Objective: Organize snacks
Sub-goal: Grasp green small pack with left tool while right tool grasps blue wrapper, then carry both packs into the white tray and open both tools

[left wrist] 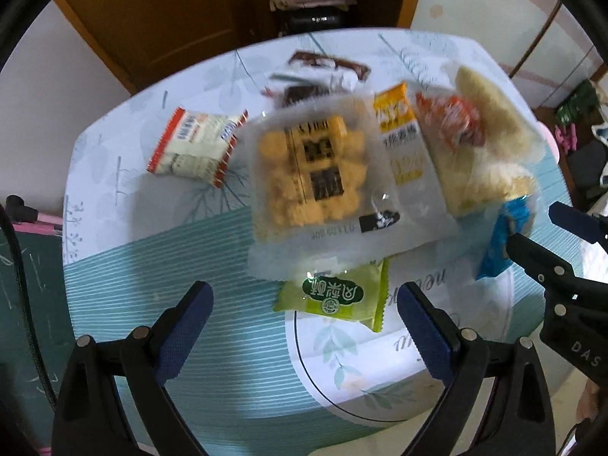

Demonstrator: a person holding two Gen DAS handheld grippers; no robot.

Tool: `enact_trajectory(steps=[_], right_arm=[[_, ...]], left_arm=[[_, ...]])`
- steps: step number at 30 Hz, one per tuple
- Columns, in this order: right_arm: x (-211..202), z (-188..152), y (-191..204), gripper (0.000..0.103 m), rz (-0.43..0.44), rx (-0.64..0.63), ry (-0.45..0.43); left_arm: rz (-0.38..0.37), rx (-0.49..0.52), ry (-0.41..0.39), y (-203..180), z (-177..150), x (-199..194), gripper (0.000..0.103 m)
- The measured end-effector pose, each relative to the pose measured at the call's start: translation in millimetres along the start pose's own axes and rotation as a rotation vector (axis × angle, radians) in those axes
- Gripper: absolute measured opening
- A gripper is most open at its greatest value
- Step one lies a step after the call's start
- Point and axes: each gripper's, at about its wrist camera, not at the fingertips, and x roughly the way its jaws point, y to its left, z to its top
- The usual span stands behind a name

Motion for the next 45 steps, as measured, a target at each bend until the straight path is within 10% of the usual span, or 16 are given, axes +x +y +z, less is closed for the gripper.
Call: enact_trajectory(steps=[5, 10, 15, 17, 26, 45], right_arm=[[18, 1, 5, 0.062, 0.006, 0.007, 0.047], [29, -3, 4, 0.033, 0.045, 0.024, 0.084], [25, -9, 0, 0.03, 0.093, 0.046, 0.082], [24, -13, 0, 0.03, 0.103, 0.047, 0.081], [6, -25, 0, 0.03, 0.154, 0.064, 0.044], [-171, -105, 7, 0.03, 0.253, 0.125, -0.382]], left_arm=[[-0.011, 0.007, 0.035, -4, -1, 18, 0.097], [-0.006, 0.021, 0.036, -10, 1, 21, 0.094], [0.023, 0.051, 0.058, -22, 5, 27, 0.083], [-0.017, 0.056, 0.077, -26, 6, 32, 0.06], [0.014, 0.042, 0.06, -34, 5, 26, 0.049], [-0.069, 0.078, -0.392, -33, -101, -183, 0.048]])
